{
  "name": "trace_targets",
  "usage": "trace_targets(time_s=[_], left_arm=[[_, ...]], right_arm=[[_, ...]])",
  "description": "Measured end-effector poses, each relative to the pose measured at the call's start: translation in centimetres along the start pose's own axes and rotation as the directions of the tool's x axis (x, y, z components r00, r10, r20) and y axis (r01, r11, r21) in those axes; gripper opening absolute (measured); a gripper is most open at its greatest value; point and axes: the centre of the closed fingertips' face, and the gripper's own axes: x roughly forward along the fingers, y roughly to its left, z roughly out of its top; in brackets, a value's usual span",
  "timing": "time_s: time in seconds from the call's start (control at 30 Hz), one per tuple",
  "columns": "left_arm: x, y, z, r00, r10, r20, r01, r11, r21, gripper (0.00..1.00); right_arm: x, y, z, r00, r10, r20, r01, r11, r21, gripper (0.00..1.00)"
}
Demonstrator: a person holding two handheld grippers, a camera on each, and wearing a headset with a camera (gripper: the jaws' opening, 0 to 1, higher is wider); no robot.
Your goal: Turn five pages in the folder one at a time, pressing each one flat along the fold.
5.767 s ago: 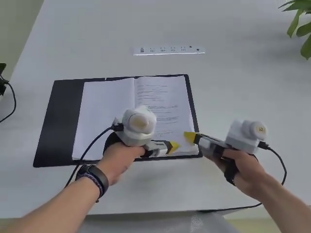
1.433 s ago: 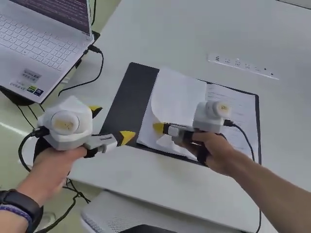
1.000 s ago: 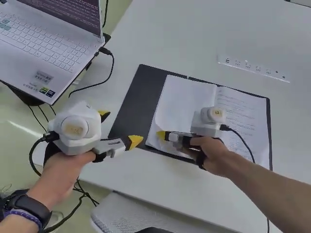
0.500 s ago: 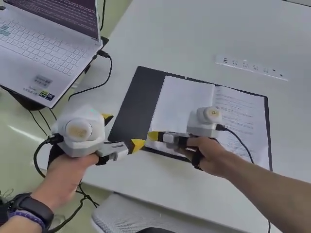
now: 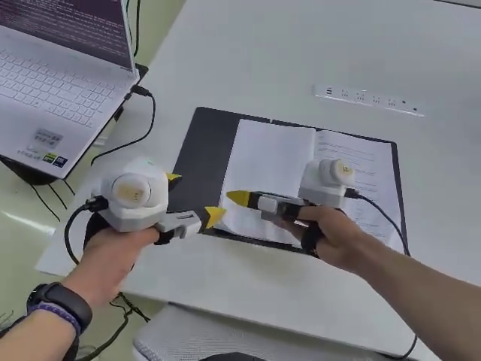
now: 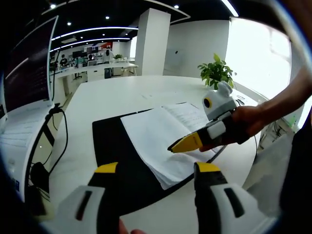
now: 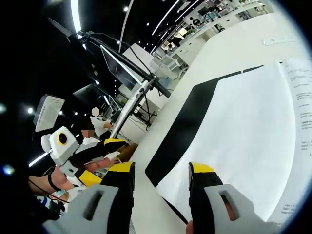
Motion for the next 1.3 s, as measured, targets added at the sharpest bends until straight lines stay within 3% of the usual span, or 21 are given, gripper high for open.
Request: trace_targets(time_s=[0.17,0.3,0.57,0.7,1.0,1.03,1.3], left_arm=[[1.8,-0.6,0.4,0.9996,-0.020,-0.020,0.021,0.999,0.041,0.54],[3.0,-0.8,0.1,0.9990,-0.033,-0.029,0.034,0.999,0.034,0.50],[4.5,-2.1,-1.4,0.9953,-0.057,-0.078,0.061,0.997,0.046,0.40],[5.4,-2.2,-2.5,0.9934,-0.074,-0.087,0.076,0.997,0.023,0.33],[6.2,-2.4,-4.6,0.9868,-0.092,-0.133,0.093,0.996,0.001,0.18],[6.7,-2.1,-5.4,0.9858,-0.090,-0.142,0.090,0.996,-0.006,0.17],[6.4,-2.4,-6.4,0.9824,-0.087,-0.165,0.085,0.996,-0.024,0.04]], right_arm=[[-2.2,-0.9,1.7,0.9987,-0.028,0.042,0.029,0.999,-0.015,0.42],[-3.7,-1.4,2.6,0.9962,-0.049,0.071,0.052,0.998,-0.028,0.41],[-7.3,-3.0,2.9,0.9897,-0.099,0.104,0.103,0.994,-0.034,0.39],[-8.7,-3.6,2.7,0.9857,-0.120,0.118,0.124,0.992,-0.022,0.39],[-10.1,-3.0,1.6,0.9803,-0.150,0.129,0.151,0.989,0.001,0.37],[-10.3,-3.0,1.4,0.9795,-0.155,0.129,0.155,0.988,0.006,0.37],[-11.0,-3.2,1.3,0.9762,-0.167,0.139,0.165,0.986,0.023,0.36]])
